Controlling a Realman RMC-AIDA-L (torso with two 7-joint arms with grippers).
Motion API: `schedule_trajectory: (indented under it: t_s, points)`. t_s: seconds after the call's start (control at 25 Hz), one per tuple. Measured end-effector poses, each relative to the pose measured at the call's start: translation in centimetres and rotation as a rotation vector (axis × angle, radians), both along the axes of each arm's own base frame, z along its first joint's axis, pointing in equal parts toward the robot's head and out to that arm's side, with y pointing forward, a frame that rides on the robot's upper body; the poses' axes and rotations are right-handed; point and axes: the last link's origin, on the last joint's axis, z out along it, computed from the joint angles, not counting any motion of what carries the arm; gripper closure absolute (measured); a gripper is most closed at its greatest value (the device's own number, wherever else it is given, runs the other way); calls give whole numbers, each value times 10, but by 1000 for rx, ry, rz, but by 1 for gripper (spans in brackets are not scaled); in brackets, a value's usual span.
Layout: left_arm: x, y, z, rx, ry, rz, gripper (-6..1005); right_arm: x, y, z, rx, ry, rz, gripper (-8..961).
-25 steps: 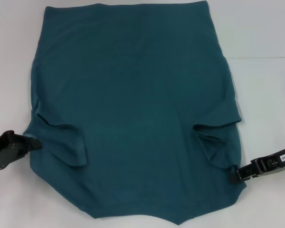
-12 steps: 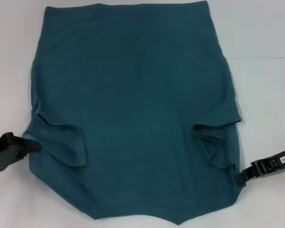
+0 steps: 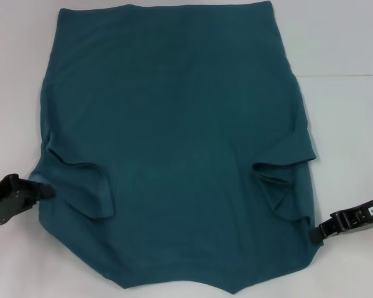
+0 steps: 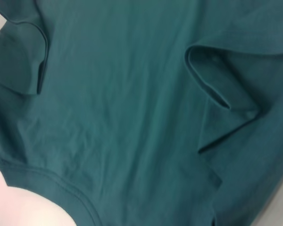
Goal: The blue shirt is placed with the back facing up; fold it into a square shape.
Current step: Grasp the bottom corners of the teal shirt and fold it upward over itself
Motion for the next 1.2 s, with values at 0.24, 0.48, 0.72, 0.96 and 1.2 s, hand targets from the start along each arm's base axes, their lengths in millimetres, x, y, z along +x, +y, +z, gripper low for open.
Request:
schedule_trajectory:
  t_s: [0.24, 0.48, 0.72, 0.96, 1.2]
  points:
    - [0, -1, 0, 1, -2, -2, 990, 2, -3, -4, -16, 2, -29, 882]
    - [0, -1, -1, 0, -3, -2, 988, 6, -3, -1, -3, -8, -52, 855]
    - [0, -1, -1, -2, -3, -3, 989, 8, -2, -1, 5, -13, -56, 590]
    - [0, -1, -1, 0, -4, -1, 989, 7, -1, -3, 8, -14, -57, 519]
    - [1, 0, -2, 0, -6, -2, 990, 6, 0, -7, -4, -46, -50, 530]
